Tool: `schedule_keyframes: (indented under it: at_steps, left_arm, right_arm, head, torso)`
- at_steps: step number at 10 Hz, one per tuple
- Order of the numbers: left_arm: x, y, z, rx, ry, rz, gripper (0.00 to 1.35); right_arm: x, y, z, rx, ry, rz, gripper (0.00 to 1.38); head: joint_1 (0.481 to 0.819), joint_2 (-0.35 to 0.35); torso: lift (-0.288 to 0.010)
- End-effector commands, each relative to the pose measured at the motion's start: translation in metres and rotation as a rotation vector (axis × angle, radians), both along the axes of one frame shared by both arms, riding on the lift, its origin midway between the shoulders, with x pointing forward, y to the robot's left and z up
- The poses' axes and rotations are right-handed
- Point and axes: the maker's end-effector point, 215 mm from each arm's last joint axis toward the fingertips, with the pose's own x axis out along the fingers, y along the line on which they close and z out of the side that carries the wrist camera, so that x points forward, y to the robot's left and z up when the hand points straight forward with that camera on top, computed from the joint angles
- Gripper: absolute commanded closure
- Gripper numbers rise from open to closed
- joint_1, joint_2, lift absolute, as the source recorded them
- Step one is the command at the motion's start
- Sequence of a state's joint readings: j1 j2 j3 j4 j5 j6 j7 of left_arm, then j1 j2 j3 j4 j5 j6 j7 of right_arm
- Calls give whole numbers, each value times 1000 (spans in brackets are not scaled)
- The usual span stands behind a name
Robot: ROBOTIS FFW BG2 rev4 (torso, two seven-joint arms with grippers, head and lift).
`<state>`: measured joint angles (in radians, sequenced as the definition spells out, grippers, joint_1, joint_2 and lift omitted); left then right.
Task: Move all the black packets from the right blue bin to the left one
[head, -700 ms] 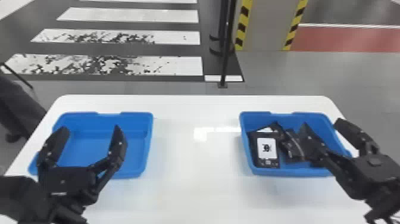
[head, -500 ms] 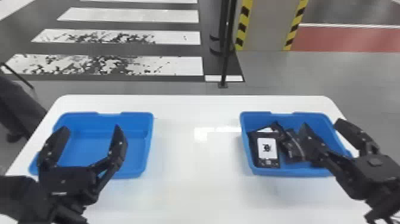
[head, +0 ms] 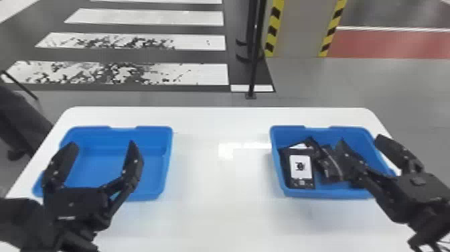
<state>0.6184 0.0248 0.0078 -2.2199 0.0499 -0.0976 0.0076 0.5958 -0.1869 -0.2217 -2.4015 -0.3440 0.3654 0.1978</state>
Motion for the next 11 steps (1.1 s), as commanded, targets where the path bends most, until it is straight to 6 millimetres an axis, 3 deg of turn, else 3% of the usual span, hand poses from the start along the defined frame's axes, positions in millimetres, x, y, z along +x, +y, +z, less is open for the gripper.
schedule_keyframes:
  at_steps: [1,4,7,9,11]
  left_arm:
    - [1,-1,0,0,-1,-2,65]
    - [0,-2,3,1,-8,-5,65]
    - [0,-1,6,2,-18,-2,65]
    - [-1,4,5,3,-18,7,65]
    - [-1,5,6,6,-23,9,65]
  right_arm:
    - [7,1,-12,3,47,8,318]
    - [30,6,-70,-2,248,35,311]
    - [55,-4,-93,-58,312,19,311]
    - [64,-13,-125,-56,385,3,311]
    - [72,-9,-145,-65,431,9,317]
  head:
    - [695,-36]
    - [695,-39]
    - [695,-31]
    - [695,-42]
    - [695,-45]
  torso:
    - [-140]
    - [-140]
    - [-140]
    - [-140]
    - [-140]
